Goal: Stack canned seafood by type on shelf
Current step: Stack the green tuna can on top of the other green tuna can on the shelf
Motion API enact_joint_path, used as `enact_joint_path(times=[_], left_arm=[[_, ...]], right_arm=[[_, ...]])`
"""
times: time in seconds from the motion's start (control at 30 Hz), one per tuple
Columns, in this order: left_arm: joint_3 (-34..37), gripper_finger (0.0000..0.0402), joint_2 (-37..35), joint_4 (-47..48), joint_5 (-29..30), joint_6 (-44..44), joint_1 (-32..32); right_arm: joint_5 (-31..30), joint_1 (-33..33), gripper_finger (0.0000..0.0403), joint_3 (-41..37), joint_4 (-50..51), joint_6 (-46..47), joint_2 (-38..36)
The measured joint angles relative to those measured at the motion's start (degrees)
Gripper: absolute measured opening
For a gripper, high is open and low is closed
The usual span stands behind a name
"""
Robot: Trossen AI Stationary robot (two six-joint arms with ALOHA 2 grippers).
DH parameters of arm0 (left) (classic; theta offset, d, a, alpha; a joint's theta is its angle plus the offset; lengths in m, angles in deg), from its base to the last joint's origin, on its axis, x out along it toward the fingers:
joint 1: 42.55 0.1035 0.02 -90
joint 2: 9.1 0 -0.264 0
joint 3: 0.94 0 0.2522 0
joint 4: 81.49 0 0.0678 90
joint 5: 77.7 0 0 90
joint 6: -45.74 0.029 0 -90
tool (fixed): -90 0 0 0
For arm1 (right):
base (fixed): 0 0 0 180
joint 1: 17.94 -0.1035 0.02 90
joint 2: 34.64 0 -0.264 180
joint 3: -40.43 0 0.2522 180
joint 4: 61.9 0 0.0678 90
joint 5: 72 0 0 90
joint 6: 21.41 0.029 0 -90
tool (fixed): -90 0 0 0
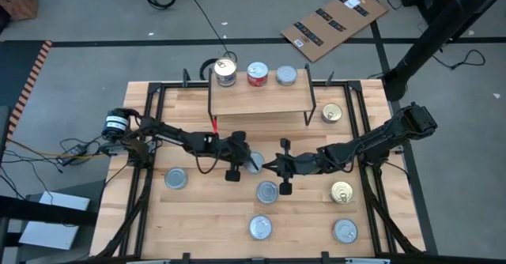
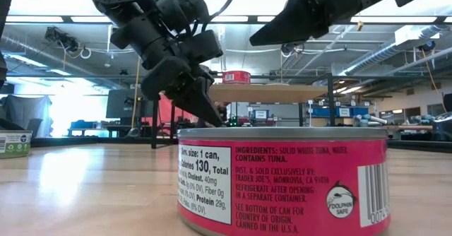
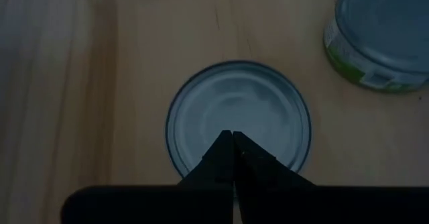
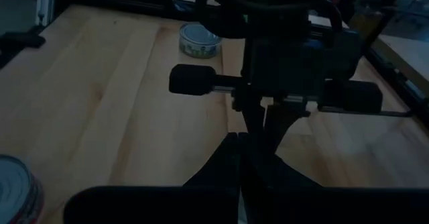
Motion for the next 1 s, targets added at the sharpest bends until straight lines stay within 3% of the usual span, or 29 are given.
enact_joint_path(times=[0.37,1.0], left_arm=[[0.0,0.0002,0.0,3.5,0.1,0.1,0.0],[0.3,0.0003,-1.9,4.3,1.8,0.3,-1.4]], right_arm=[[0.0,0.0,0.0009,0.0,0.4,2.2,0.0],[0.0,2.3,0.0009,0.0,10.1,10.4,0.0]])
